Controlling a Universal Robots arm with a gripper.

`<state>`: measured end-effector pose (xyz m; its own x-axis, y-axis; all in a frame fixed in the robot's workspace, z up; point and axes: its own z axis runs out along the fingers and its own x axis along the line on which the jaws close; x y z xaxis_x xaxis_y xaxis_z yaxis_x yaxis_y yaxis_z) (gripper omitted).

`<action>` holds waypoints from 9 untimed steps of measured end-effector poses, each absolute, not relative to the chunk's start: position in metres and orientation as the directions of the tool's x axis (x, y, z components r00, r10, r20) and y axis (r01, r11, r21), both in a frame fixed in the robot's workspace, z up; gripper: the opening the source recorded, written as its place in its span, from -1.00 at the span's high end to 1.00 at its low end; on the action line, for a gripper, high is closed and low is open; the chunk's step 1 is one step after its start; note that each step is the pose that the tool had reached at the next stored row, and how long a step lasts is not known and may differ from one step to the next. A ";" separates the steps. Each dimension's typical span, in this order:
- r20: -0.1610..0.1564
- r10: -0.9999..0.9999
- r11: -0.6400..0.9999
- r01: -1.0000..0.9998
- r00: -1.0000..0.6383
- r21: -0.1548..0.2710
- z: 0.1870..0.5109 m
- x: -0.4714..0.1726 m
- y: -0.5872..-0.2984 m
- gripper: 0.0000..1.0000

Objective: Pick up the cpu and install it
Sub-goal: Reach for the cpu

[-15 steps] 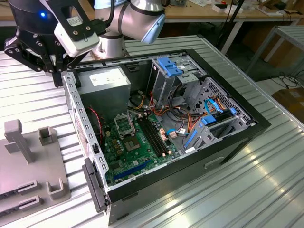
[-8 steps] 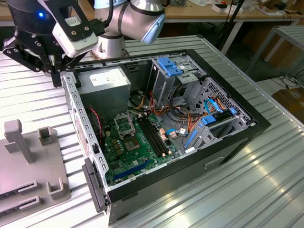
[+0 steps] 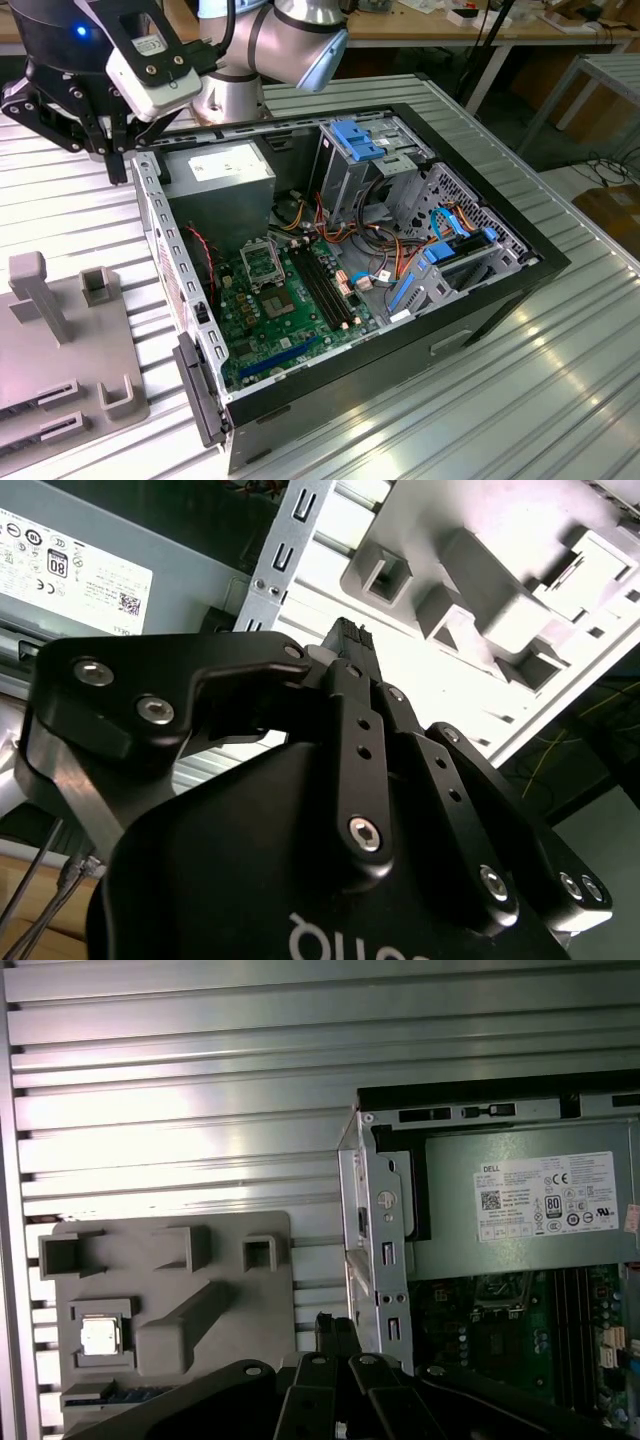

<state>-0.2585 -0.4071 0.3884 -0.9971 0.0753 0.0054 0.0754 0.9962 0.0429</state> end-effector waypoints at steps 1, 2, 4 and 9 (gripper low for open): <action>0.006 0.075 0.996 0.075 -0.997 0.043 0.388 -0.259 -0.407 0.79; 0.005 0.075 0.996 0.075 -0.997 0.043 0.388 -0.259 -0.407 0.79; 0.005 0.075 0.996 0.075 -0.997 0.043 0.388 -0.260 -0.407 0.79; 0.005 0.075 0.996 0.076 -0.997 0.043 0.388 -0.264 -0.410 0.79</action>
